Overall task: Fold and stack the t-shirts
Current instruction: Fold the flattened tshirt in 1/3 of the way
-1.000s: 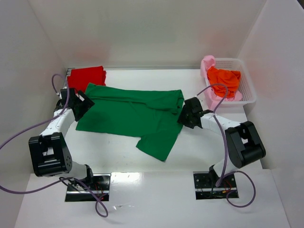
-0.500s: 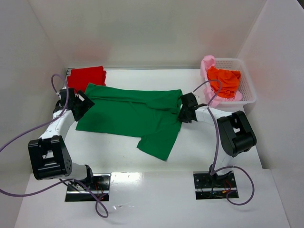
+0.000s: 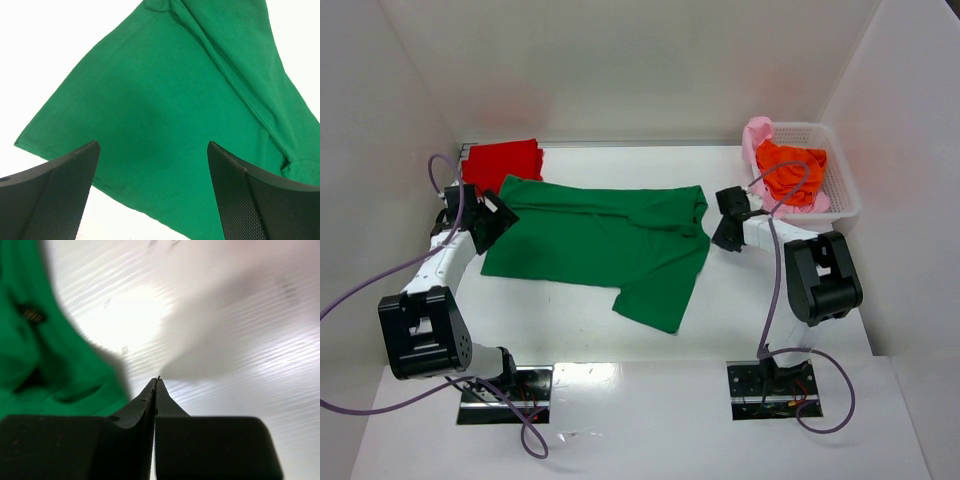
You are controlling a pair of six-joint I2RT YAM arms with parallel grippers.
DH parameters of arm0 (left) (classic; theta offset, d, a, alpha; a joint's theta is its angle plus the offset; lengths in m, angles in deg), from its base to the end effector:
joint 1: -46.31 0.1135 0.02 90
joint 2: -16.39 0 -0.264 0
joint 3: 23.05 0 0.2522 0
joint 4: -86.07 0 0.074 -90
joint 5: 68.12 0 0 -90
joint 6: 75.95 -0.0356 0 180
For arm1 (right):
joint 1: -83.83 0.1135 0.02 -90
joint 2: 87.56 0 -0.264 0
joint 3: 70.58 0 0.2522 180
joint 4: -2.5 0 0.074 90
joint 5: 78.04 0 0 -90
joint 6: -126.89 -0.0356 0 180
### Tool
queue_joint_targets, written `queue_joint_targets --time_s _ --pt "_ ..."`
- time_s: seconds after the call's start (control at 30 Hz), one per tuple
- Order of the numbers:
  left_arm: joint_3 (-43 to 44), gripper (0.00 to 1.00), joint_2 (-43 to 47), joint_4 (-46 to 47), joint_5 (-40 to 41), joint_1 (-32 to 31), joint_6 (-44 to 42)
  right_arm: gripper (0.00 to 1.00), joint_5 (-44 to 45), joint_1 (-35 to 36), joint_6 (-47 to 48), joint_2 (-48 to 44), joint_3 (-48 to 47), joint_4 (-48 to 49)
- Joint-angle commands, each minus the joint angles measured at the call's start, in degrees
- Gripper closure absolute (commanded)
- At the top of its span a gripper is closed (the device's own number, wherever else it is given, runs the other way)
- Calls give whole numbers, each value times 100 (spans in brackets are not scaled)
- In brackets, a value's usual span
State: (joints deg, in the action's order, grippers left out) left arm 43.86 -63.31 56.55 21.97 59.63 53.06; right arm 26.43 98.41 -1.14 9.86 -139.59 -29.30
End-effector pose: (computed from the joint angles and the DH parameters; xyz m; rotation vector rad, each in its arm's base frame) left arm 0.2917 0.0691 0.2436 -1.0237 2.0819 -0.2262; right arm 0.3214 0.0744 0.1612 0.6066 2.4961 0.0104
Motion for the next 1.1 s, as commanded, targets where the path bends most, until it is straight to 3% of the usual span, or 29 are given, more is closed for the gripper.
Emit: queue_joint_targets --time_s 0.0,0.17,0.3,0.33,0.37,0.5,0.8,1.07 --pt "170 5 113 -15 -115 30 -112 100 364 -511 219 -284 -99 -104" --pt "170 5 60 -15 -115 30 -165 97 -61 -772 478 -399 -160 -15" --pt "170 5 60 -15 -115 30 -165 75 -734 -772 516 -530 -145 150" --pt "170 5 60 -15 -115 30 -165 65 -795 -678 516 -582 -41 151" --pt "170 5 60 -15 -115 30 -165 65 -847 -609 516 -642 20 235" --pt "170 5 60 -15 -115 30 -165 41 -1231 -382 463 -812 325 516" --pt "170 5 60 37 -177 30 -165 40 -1543 132 297 -558 400 705" --pt "223 5 60 37 -210 30 -165 49 -1412 186 296 -188 339 520"
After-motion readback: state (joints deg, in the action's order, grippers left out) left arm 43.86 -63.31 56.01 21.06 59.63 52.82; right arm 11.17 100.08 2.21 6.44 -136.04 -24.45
